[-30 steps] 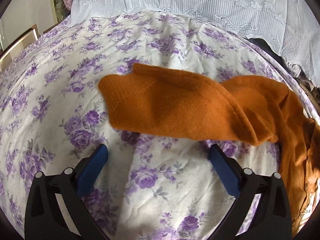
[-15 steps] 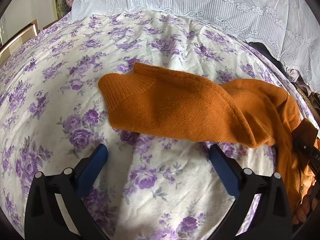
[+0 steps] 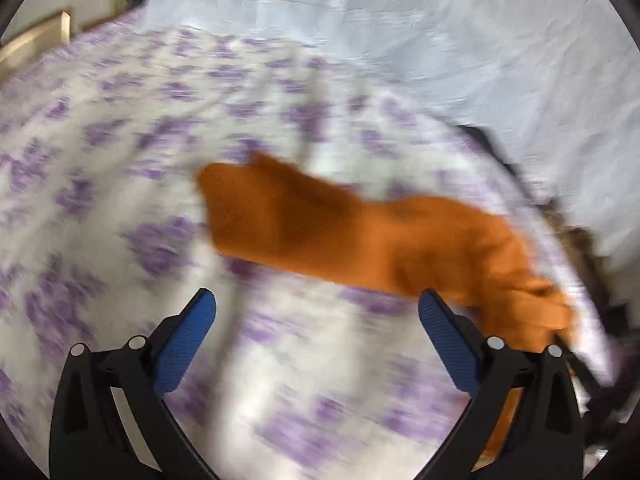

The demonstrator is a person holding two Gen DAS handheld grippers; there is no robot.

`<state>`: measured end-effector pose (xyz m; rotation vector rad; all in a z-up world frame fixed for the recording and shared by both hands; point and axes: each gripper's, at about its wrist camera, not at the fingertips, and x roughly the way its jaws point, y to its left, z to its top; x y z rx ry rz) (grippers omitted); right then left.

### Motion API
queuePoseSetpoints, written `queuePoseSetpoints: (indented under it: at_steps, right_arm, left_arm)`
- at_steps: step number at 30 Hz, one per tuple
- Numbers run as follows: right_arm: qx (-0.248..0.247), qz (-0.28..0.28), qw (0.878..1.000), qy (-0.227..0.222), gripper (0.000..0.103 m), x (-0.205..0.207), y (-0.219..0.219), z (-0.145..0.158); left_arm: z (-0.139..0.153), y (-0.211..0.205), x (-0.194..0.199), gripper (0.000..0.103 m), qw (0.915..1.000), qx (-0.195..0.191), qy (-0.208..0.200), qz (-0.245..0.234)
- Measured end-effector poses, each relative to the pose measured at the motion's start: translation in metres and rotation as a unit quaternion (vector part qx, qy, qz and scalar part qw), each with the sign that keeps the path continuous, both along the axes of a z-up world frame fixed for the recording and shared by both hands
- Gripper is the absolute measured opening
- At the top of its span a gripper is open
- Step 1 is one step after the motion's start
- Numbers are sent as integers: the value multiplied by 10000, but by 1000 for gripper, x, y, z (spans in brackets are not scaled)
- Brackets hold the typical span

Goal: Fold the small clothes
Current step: 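Fold the held sleeve across the cardigan body with the right tool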

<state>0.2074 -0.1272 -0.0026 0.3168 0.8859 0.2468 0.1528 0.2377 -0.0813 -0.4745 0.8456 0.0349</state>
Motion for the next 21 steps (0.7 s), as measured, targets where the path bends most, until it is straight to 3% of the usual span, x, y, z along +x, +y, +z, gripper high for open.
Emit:
queuePoseSetpoints:
  at_steps: [3,5,6,11,15,16,17,18,19,21]
  right_arm:
    - [156,-331,9993,-104,43,-7,-37,7]
    - [262,-622,9976,-170,43,-10,-66,11]
    - [301,-729,9967,-193,43,-11,-76,12]
    - [536,-1147,9917,-230,42,-17,-127,7]
    - [745,-1409,9870,-218,28,-8,-157,-5]
    - [808,-1453,9859,-203,24,-6,-160,-8]
    - [925,-1479,9845,-164,22,-1,-164,-13]
    - [1024,-1482,9835,-129,18,4,-167,-17]
    - [1089,-1486,9828,-106,17,7,-166,-20]
    - [1197,-1425,9825,-25,17,17,-163,-27]
  left_arm:
    - [12,-56,8,99,9913,-542,171,-1183]
    - [9,-110,22,99,9763,-576,447,-2036]
    - [6,-134,29,99,9721,-482,526,-2235]
    - [-11,-204,71,99,9700,71,712,-2322]
    - [-25,-223,91,95,9750,364,762,-2054]
    - [-25,-222,92,85,9763,409,674,-2014]
    - [-23,-226,92,65,9766,591,557,-1991]
    - [-20,-230,91,55,9755,825,485,-1979]
    - [-19,-229,91,47,9749,979,426,-1954]
    - [-20,-226,94,40,9748,1089,317,-1922]
